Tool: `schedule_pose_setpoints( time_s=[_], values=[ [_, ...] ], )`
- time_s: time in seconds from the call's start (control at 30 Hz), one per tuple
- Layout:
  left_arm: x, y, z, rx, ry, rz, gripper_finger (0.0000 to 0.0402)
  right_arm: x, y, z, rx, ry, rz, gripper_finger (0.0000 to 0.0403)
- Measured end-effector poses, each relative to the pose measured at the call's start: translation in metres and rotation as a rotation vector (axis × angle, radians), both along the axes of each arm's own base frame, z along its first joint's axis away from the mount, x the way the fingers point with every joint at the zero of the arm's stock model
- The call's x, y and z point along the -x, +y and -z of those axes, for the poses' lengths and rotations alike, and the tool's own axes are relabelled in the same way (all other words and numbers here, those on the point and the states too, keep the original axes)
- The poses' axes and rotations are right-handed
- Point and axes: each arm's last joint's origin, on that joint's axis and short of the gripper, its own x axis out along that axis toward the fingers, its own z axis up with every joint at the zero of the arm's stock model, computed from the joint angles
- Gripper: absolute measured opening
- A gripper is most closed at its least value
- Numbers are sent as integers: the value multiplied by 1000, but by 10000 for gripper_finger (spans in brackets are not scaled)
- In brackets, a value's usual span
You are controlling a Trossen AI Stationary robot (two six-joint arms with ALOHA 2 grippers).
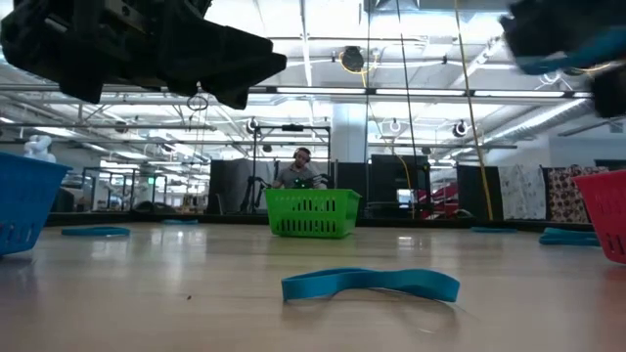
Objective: Sort rubber bands into baskets
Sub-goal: Put the blue rubber band into the red bin
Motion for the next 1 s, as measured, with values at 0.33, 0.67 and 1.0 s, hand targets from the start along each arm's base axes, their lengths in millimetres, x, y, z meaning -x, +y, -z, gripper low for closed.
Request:
schedule_pose_setpoints(
  time_s=[0.33,0.67,1.0],
  values=[
    [-2,8,-1,-1,-11,-29,137,-1,58,10,31,364,-10,0],
    [-6,7,-6,2,-28,-30,137,6,50,3,247,620,-2,0],
    [-6,7,-5,-20,-34,-28,137,6,48,3,370,508,-260,0]
  ],
)
